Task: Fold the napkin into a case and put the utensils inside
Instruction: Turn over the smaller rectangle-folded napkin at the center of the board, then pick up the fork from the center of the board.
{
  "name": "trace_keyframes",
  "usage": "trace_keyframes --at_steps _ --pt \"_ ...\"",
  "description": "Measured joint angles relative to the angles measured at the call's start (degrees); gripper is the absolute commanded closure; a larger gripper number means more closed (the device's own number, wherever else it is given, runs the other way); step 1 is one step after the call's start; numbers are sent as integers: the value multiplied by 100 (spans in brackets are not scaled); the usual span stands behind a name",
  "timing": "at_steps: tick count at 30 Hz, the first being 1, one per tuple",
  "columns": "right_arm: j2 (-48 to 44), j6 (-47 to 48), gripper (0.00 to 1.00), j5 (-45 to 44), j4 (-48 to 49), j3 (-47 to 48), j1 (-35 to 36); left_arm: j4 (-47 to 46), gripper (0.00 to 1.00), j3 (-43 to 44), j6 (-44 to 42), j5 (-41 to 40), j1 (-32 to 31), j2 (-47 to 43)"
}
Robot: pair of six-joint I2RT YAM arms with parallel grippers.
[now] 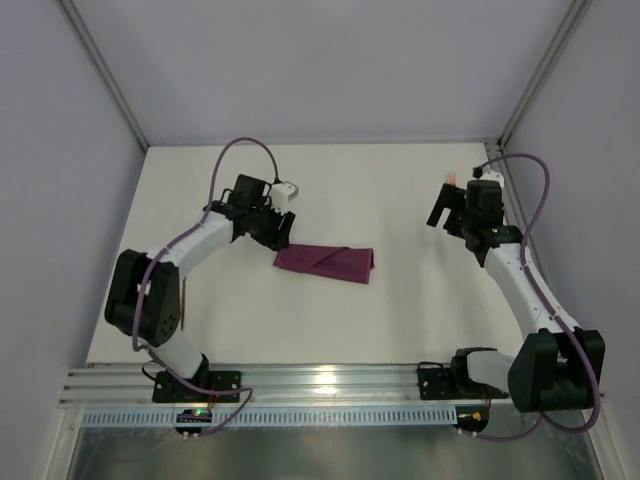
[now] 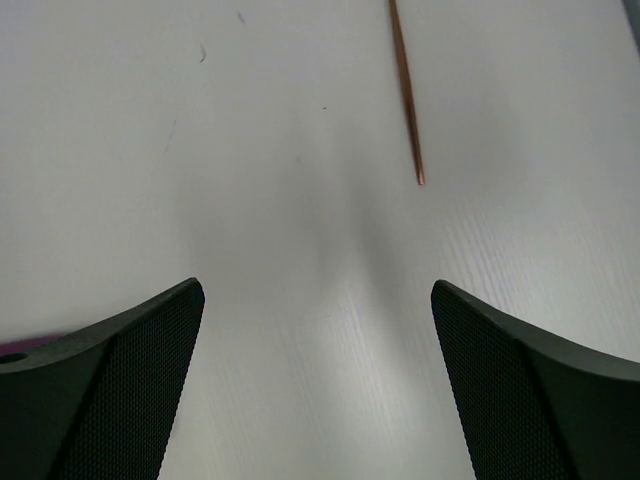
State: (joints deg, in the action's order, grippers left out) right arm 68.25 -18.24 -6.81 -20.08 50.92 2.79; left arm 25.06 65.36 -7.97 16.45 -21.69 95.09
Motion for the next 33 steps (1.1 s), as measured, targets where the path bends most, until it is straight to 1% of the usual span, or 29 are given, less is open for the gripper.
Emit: trace_keyframes --at_steps 2,4,8,10,11,12,15,18,21,23,27,30,31,33 --pt "271 -11 1 -17 -190 356 -308 7 37 2 0 4 15 -291" --pt "549 -4 1 -2 -319 758 -573 28 36 7 -17 7 55 -527" --pt "997 76 12 9 -404 1322 -933 229 35 7 -208 11 323 -911" --pt "1294 203 25 0 -483 1569 -990 323 35 -28 -358 33 616 -1097" --pt "1506 269 36 4 -503 1722 -990 352 35 -66 -437 39 776 -1182" --pt "1703 308 41 -2 -577 1902 -992 393 34 -103 -498 61 962 -1248" --pt "2752 492 50 -9 -822 2828 -988 570 34 -131 -643 184 1434 -1272" --pt "3816 614 52 83 -992 3764 -990 667 30 -201 -758 275 1827 -1202" --pt "4822 678 52 144 -1298 4612 -988 752 28 -232 -824 286 1963 -1110" --pt "5366 719 51 111 -1482 5018 -988 807 28 -232 -896 284 2002 -1058" --pt "6026 772 50 55 -1827 5233 -988 883 27 -232 -949 317 2039 -988" --pt "6107 791 51 28 -1939 5390 -990 920 27 -232 -984 343 2059 -918" --pt "6107 800 52 9 -1943 5407 -992 925 27 -232 -1001 356 2063 -903" --pt "6118 848 70 -35 -1978 5412 -992 942 27 -232 -1025 385 2072 -876"
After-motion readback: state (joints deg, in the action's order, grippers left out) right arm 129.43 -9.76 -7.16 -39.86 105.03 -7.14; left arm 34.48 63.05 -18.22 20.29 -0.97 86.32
